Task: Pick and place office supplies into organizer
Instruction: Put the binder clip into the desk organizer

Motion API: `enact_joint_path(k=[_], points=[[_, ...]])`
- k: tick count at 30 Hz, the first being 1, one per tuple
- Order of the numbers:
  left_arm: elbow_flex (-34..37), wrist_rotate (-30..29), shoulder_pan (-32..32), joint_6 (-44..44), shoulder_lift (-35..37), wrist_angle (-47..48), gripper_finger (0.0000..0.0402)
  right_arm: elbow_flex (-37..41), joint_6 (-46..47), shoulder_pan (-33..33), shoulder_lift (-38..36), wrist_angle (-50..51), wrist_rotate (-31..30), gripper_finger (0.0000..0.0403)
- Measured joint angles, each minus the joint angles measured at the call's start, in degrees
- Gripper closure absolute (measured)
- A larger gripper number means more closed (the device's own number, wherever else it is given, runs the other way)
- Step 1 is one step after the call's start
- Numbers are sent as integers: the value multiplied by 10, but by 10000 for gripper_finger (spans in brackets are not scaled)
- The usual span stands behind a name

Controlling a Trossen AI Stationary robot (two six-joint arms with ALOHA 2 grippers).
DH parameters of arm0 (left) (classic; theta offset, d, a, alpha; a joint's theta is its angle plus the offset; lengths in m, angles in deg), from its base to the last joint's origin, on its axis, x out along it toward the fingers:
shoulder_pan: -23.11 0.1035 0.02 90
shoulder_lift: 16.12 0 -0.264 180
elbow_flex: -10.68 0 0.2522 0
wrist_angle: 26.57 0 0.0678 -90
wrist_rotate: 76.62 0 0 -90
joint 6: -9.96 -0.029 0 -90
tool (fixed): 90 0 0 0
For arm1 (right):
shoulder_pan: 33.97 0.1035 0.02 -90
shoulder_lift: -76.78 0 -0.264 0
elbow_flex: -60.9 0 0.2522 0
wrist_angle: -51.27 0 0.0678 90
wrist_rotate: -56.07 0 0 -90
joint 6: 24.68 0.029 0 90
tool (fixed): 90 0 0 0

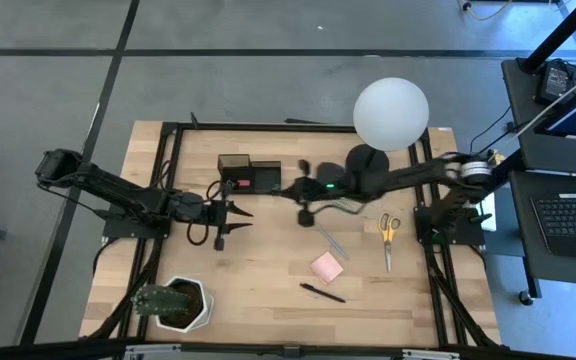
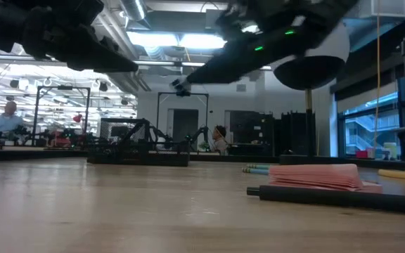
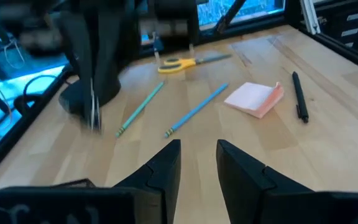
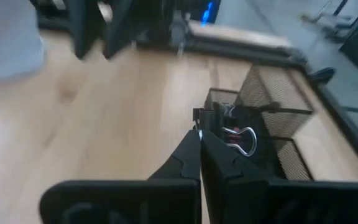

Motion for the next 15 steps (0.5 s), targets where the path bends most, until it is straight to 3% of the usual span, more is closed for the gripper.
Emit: enact_joint_path(k=[7,15], points=[[0,1,0,1,0,-2,304,-151,-28,-20,155,28,1,403],[0,2,0,2,0,-2,304,-273,-28,-40,263,41,1,403]])
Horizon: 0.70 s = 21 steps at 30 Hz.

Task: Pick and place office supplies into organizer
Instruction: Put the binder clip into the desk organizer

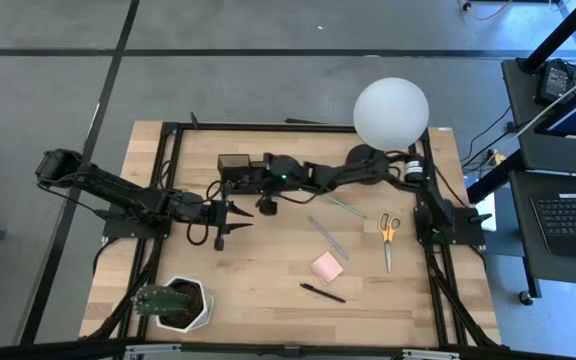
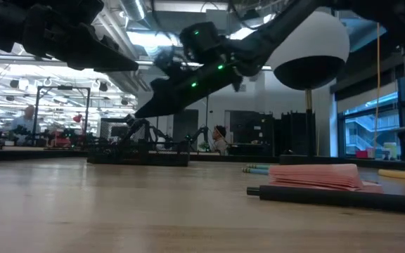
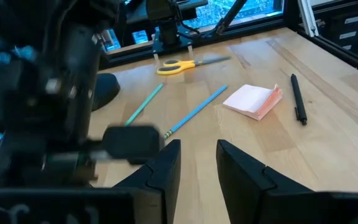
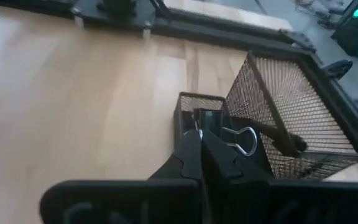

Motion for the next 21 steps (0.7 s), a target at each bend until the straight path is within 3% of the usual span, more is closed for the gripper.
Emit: enact_joint_path(k=[5,13,21], points=[[0,0,0,0,0,0,304,-44,1,-3,47,13,-2,403],[0,0,0,0,0,0,304,-53,-17,-3,70,28,-62,402],[0,0,0,0,0,0,304,-53,-18,-3,71,27,-64,370]])
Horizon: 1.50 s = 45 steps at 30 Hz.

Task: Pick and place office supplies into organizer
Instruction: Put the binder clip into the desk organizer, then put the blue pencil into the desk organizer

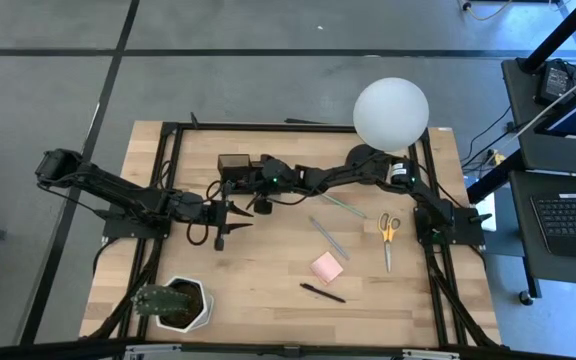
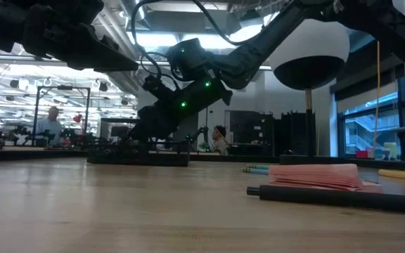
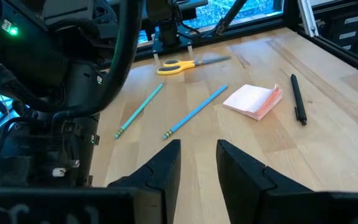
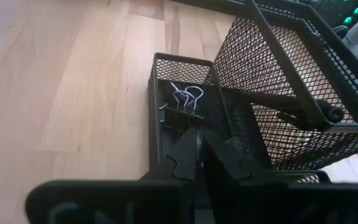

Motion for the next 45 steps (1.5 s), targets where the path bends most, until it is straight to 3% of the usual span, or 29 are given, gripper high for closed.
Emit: enact_joint_path(k=[7,11,16,23,29,36,45], points=[[0,0,0,0,0,0,304,0,1,0,0,1,-2,334],[0,0,0,0,0,0,304,1,4,1,-22,51,-2,319],[0,0,0,7,0,1,304,3,35,4,-84,178,-15,313],[0,0,0,37,0,7,304,3,105,12,-175,448,-11,312],[0,0,0,79,0,11,304,75,186,20,-251,591,20,312],[0,0,0,70,0,37,304,215,263,20,-308,460,51,312],[0,-6,0,15,0,35,304,247,307,20,-309,424,53,312]])
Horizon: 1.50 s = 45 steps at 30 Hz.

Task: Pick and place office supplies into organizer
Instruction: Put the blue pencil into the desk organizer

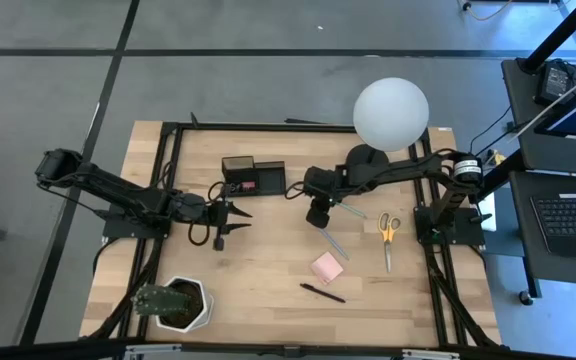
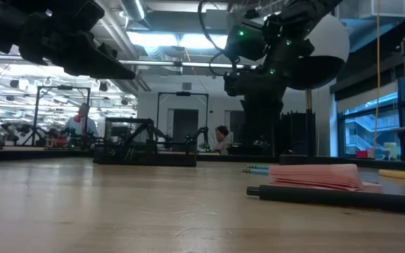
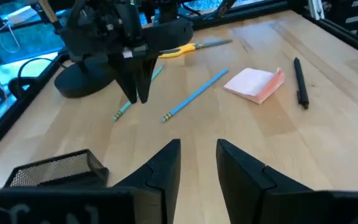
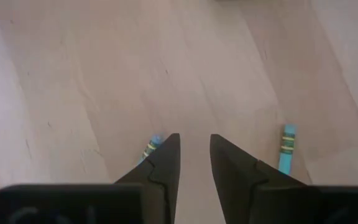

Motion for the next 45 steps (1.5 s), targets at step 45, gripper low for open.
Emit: enact_joint_path(k=[45], points=[[0,0,0,0,0,1,304,-8,58,35,0,38,-13,177]])
